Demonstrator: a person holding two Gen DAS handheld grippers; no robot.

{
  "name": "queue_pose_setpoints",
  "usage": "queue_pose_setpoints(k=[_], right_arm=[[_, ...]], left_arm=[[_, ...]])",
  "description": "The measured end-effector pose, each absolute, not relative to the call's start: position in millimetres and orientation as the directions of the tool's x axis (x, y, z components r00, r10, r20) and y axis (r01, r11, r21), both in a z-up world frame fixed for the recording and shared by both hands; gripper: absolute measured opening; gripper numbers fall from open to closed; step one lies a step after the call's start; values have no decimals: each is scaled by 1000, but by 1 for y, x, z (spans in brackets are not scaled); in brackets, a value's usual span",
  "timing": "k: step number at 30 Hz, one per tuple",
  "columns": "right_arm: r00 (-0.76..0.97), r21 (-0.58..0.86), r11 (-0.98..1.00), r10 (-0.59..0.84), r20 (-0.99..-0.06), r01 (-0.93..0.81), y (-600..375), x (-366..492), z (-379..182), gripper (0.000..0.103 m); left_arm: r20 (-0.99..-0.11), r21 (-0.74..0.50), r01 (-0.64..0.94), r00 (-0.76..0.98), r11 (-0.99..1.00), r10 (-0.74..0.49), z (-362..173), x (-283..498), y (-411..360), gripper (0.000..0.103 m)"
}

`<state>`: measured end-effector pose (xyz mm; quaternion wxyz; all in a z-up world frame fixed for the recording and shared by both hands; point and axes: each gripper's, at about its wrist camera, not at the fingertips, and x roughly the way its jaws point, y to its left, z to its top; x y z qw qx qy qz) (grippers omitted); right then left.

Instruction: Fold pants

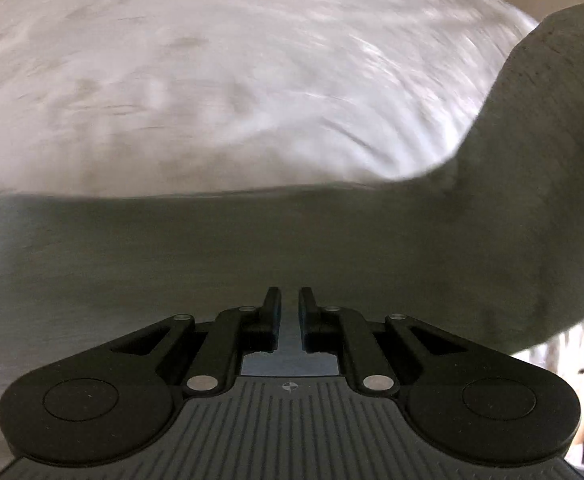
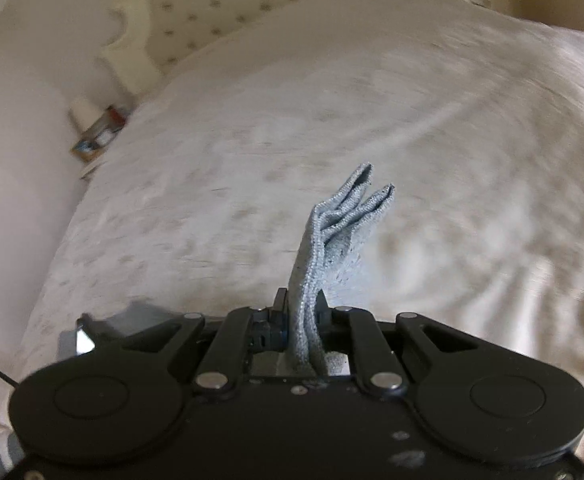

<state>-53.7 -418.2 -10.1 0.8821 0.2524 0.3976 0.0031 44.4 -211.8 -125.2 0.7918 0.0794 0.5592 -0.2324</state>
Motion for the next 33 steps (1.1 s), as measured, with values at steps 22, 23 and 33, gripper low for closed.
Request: queue_pose_setpoints(k=[22, 23, 33], right_arm=[[601, 419, 905, 299, -742, 68, -172, -11, -79, 48], [602, 407, 908, 271, -751, 100, -183, -16, -80, 46], [385, 249, 866, 72, -920, 433, -295, -56, -149, 5]], left_arm=[[-913, -105, 229, 364, 968, -186, -94, 63, -13, 11], [-911, -112, 245, 362, 963, -198, -93, 62, -18, 11], [-955, -97, 346, 232, 933, -186, -141, 36, -75, 11]])
